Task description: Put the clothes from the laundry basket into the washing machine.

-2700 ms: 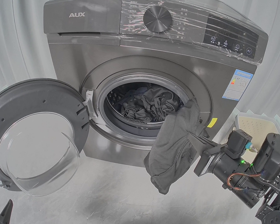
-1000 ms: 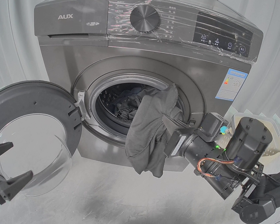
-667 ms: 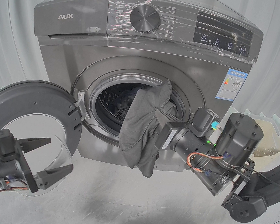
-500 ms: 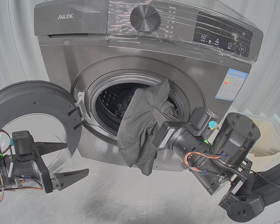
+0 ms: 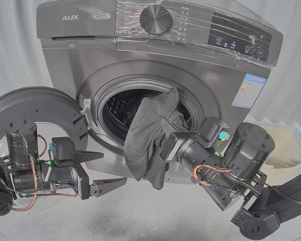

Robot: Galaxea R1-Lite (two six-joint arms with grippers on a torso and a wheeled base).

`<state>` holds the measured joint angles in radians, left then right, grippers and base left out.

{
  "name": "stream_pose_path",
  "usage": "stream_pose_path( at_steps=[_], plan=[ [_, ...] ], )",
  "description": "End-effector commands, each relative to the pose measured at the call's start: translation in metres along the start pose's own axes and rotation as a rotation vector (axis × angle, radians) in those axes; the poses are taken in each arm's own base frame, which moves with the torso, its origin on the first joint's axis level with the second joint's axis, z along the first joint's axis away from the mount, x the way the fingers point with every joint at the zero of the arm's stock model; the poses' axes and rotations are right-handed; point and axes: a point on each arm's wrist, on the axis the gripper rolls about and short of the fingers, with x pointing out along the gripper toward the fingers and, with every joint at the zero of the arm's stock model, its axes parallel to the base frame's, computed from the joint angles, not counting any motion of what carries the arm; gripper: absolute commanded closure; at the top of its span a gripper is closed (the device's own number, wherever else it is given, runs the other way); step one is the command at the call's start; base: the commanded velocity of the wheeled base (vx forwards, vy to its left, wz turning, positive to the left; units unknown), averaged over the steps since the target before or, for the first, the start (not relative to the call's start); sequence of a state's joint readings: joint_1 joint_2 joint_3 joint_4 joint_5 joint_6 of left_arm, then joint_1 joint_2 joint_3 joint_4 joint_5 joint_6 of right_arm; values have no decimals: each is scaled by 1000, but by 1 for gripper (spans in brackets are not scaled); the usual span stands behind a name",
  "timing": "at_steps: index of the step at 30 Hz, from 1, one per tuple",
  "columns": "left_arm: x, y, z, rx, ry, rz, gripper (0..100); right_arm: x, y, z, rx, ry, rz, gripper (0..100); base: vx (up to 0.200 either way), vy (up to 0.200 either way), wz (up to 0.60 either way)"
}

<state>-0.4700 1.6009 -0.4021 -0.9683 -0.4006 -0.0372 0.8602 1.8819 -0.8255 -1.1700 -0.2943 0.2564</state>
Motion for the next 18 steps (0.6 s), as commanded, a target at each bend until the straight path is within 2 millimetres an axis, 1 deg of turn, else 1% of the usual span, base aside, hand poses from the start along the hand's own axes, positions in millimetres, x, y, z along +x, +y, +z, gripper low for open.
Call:
stream_pose_path(
  at_steps=[1,8,18],
  plan=[
    [24,3,-13,-33,48,-22,0,0,1,-1,1,2,3,100,0,0,0],
    [50,13,-19,-39,25,-17,0,1,2,-3,0,2,6,100,0,0,0],
    [75,22,-30,-47,-9,-14,0,1,3,-3,2,0,10,100,0,0,0]
  ],
)
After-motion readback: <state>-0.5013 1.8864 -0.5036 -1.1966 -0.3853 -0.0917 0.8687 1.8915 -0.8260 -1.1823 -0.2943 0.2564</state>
